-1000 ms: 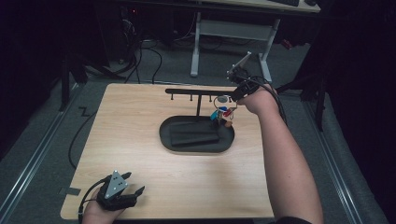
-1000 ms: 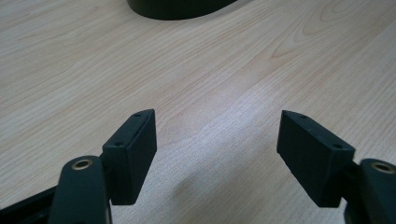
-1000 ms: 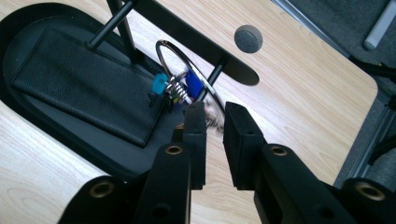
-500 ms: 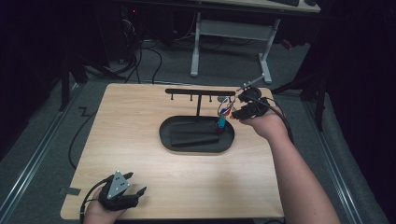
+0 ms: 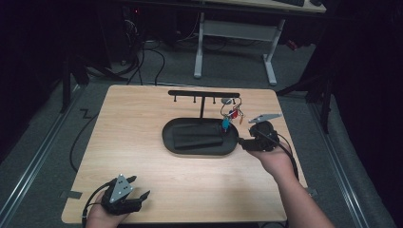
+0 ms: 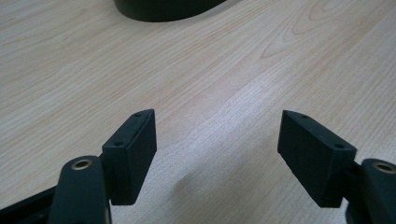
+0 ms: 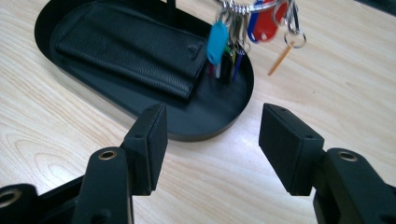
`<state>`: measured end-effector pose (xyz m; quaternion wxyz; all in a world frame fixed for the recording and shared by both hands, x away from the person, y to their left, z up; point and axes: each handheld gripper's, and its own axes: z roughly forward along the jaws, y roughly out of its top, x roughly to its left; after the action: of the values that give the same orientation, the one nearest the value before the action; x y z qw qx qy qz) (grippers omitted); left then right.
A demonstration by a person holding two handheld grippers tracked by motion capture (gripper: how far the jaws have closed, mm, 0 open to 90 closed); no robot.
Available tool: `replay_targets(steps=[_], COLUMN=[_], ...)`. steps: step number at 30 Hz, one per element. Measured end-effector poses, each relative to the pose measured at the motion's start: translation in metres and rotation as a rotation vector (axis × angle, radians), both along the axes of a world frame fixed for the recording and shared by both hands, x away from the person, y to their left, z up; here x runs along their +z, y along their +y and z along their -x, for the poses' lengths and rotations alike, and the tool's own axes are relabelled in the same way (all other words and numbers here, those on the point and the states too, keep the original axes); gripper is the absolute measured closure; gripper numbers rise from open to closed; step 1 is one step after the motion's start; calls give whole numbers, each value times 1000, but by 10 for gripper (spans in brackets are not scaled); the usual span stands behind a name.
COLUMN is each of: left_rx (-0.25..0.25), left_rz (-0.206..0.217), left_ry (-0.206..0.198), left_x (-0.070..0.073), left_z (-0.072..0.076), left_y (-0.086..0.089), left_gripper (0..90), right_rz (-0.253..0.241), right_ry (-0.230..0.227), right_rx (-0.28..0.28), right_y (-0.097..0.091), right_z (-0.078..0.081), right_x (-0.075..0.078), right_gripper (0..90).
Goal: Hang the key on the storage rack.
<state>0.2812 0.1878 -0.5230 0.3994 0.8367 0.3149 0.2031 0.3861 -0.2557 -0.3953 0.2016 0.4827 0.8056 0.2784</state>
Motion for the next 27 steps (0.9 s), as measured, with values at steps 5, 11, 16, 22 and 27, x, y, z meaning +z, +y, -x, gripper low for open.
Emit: replay_targets(steps=[5,11,16,22,27], left_rx=[-6,-23,-29,-35,-47], left_rz=[1,0,-2,-1,63], left_ry=[1,7,11,10,48], left_x=[0,-1,-2,-2,-3], left_z=[0,1,1,1,0], left_y=[-1,-3,-4,-5,-4], left_gripper=[288,288,289,289,285], right_rz=[-9,-39,-69,-115,-92], right_ry=[-40,-78,-118,-139,-218], right_rx=[8,12,29,51,13], right_y=[-4,-3,2,8,10], right_z=[19,42,62,85,117], right_x=[-20,-46,-69,-96,-123], right_gripper=[409,399,384,317,324])
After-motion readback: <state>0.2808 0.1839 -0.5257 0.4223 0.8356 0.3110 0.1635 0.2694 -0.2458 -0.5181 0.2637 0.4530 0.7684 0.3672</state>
